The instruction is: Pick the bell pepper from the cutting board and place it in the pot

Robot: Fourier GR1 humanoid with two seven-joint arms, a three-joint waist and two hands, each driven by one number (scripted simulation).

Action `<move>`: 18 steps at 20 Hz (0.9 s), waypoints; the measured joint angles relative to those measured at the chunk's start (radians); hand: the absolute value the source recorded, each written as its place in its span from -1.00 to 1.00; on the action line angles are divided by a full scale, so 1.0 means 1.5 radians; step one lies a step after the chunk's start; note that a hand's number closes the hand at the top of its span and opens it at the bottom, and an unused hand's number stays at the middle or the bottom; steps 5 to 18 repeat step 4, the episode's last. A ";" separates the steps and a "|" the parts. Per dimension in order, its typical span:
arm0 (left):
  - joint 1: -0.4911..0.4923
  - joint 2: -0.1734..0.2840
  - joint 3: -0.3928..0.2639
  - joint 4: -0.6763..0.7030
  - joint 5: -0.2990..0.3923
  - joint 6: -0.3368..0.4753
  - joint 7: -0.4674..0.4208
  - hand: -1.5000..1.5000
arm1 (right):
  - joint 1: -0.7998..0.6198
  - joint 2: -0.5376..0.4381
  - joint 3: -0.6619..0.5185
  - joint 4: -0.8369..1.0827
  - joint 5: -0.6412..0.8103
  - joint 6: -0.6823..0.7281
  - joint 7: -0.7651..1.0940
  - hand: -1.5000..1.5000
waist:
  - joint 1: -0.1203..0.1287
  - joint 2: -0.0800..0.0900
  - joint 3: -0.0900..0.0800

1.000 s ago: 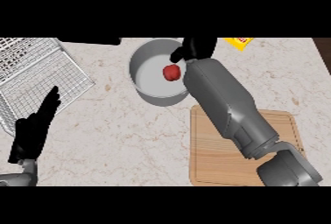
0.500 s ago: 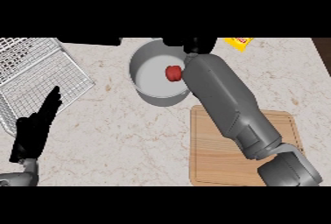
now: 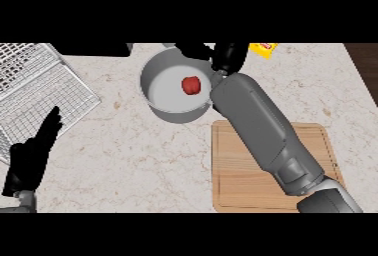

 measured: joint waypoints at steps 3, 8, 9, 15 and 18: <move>-0.002 -0.001 0.008 -0.005 0.000 -0.001 0.013 0.00 | 0.063 -0.001 0.050 -0.076 -0.026 -0.007 0.000 -1.00 | -0.010 -0.003 0.000; 0.002 0.003 0.015 -0.006 0.004 -0.003 0.013 0.00 | 0.093 -0.001 0.061 -0.107 -0.027 -0.009 -0.003 -1.00 | -0.014 -0.004 0.000; 0.002 0.003 0.015 -0.006 0.004 -0.003 0.013 0.00 | 0.093 -0.001 0.061 -0.107 -0.027 -0.009 -0.003 -1.00 | -0.014 -0.004 0.000; 0.002 0.003 0.015 -0.006 0.004 -0.003 0.013 0.00 | 0.093 -0.001 0.061 -0.107 -0.027 -0.009 -0.003 -1.00 | -0.014 -0.004 0.000; 0.002 0.003 0.015 -0.006 0.004 -0.003 0.013 0.00 | 0.093 -0.001 0.061 -0.107 -0.027 -0.009 -0.003 -1.00 | -0.014 -0.004 0.000</move>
